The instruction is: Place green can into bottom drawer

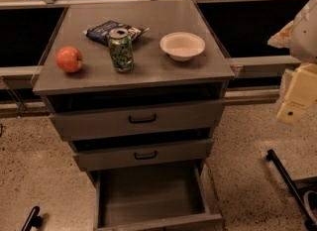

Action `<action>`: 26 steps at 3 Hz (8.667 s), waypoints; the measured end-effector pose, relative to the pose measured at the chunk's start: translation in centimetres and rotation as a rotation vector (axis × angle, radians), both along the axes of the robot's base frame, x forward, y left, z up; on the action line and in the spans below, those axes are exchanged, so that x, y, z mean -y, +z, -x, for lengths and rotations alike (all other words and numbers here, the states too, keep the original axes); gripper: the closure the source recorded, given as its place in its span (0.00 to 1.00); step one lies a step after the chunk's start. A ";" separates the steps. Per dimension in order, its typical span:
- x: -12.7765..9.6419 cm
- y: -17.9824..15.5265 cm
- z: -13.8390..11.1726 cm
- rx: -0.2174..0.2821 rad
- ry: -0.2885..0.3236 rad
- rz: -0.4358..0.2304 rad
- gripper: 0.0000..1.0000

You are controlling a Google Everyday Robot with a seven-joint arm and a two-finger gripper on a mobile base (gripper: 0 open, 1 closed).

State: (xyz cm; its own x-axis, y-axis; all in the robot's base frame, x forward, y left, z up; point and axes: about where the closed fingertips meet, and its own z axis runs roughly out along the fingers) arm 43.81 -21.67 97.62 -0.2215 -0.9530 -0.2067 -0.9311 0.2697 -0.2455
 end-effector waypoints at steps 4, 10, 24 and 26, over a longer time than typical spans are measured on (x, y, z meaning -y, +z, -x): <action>-20.7 -0.1 -10.5 0.071 0.323 -0.234 0.00; -30.4 -1.6 -23.4 0.248 0.096 -0.736 0.00; -28.2 -14.4 -1.4 -0.157 0.684 -0.746 1.00; -24.9 -18.3 1.0 -0.205 0.594 -0.734 1.00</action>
Offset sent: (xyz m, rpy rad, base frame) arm 0.0717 0.1060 -0.0134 0.0989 -0.0065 0.1702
